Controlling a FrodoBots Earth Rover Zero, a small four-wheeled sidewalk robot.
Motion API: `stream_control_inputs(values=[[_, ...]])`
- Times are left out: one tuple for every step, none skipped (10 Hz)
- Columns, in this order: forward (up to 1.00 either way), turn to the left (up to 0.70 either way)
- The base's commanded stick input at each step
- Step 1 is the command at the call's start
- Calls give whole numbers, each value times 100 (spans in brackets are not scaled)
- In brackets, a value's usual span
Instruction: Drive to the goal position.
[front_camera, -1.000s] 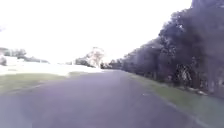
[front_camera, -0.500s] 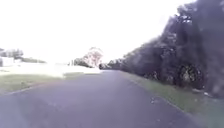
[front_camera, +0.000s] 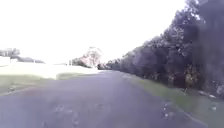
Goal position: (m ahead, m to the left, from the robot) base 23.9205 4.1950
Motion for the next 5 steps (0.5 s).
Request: stream_control_inputs(values=[[100,0],[100,0],[100,0],[100,0],[100,27]])
